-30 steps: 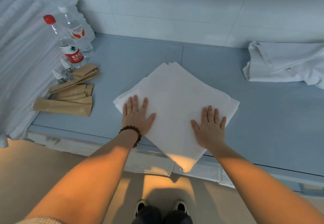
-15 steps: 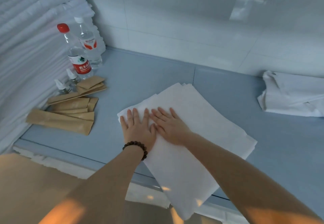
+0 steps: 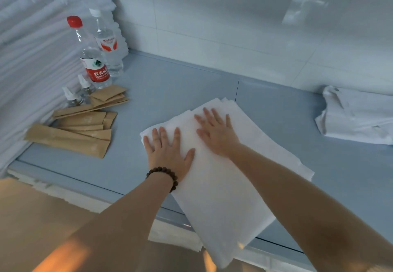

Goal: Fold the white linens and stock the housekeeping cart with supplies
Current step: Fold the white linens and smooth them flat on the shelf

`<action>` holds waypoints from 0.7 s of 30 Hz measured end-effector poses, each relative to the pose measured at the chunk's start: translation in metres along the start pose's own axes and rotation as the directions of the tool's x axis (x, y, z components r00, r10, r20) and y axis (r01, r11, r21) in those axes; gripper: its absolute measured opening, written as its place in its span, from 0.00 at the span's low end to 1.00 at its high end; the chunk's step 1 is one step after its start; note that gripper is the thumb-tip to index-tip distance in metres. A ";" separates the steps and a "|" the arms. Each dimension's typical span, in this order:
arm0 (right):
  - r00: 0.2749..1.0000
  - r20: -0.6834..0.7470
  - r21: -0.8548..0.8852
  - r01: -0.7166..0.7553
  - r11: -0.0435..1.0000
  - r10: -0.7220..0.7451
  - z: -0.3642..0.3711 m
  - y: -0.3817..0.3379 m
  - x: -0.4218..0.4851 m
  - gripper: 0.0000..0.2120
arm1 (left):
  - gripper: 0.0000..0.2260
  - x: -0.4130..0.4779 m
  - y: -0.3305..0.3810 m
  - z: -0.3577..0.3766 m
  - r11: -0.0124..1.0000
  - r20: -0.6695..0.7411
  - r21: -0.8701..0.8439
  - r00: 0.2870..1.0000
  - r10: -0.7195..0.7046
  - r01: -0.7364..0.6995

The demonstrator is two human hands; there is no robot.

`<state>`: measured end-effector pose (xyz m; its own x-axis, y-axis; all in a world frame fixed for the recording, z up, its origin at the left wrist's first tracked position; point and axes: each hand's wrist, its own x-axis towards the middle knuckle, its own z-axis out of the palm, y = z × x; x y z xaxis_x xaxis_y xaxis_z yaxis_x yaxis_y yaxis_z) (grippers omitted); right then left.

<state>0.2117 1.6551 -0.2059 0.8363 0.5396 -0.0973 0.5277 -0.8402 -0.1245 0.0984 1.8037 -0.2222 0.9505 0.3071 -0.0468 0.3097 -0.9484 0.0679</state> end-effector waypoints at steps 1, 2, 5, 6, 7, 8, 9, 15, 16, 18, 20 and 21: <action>0.996 0.035 0.013 0.088 0.996 -0.088 0.006 -0.013 -0.006 0.26 | 0.38 0.000 0.000 0.000 1.000 -0.001 -0.004 1.000 0.001 -0.001; 0.993 0.054 0.012 0.101 0.995 -0.102 0.008 -0.014 -0.012 0.27 | 0.38 0.000 0.000 -0.001 1.000 0.001 -0.006 1.000 0.000 0.000; 0.984 0.039 0.000 -0.172 0.985 0.172 0.007 0.036 -0.031 0.28 | 0.38 0.000 0.000 -0.002 1.000 0.018 0.010 1.000 -0.005 0.004; 0.962 0.041 -0.012 -0.269 0.963 0.269 0.007 0.059 -0.042 0.28 | 0.38 -0.001 0.000 -0.002 1.000 0.021 0.012 1.000 -0.004 0.004; 0.935 0.052 -0.020 -0.351 0.936 0.352 0.005 0.080 -0.054 0.28 | 0.37 -0.001 0.001 -0.003 1.000 0.024 0.012 1.000 -0.001 0.001; 0.905 0.070 -0.030 -0.419 0.907 0.420 0.002 0.095 -0.065 0.28 | 0.37 0.000 0.001 -0.005 1.000 0.029 0.013 1.000 0.004 -0.005; 0.878 0.087 -0.052 -0.467 0.883 0.470 -0.002 0.104 -0.074 0.28 | 0.36 0.000 0.000 -0.007 1.000 0.037 0.014 0.999 0.009 -0.009; 0.982 0.029 -0.130 -0.182 0.975 0.187 -0.011 0.060 -0.123 0.26 | 0.30 -0.026 0.031 -0.016 0.996 0.157 -0.067 0.986 0.062 -0.052; 0.990 0.046 -0.096 -0.128 0.987 0.133 -0.006 0.046 -0.134 0.26 | 0.29 -0.039 0.044 -0.013 0.993 0.167 -0.082 0.981 0.103 -0.090; 0.988 0.111 -0.050 -0.100 0.994 0.105 0.004 0.032 -0.154 0.26 | 0.29 -0.062 0.064 -0.006 0.985 0.170 -0.081 0.971 0.166 -0.154; 0.972 0.143 -0.055 -0.180 0.982 0.187 0.008 0.045 -0.168 0.26 | 0.29 -0.072 0.070 -0.001 0.985 0.156 -0.048 0.973 0.169 -0.164; 0.954 0.138 -0.057 -0.260 0.964 0.265 0.006 0.060 -0.174 0.26 | 0.30 -0.073 0.070 -0.001 0.986 0.150 -0.032 0.975 0.166 -0.163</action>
<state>0.0969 1.5111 -0.2026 0.9176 0.2992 -0.2617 0.2999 -0.9532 -0.0382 0.0503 1.7145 -0.2133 0.9745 0.1296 -0.1833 0.1508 -0.9828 0.1067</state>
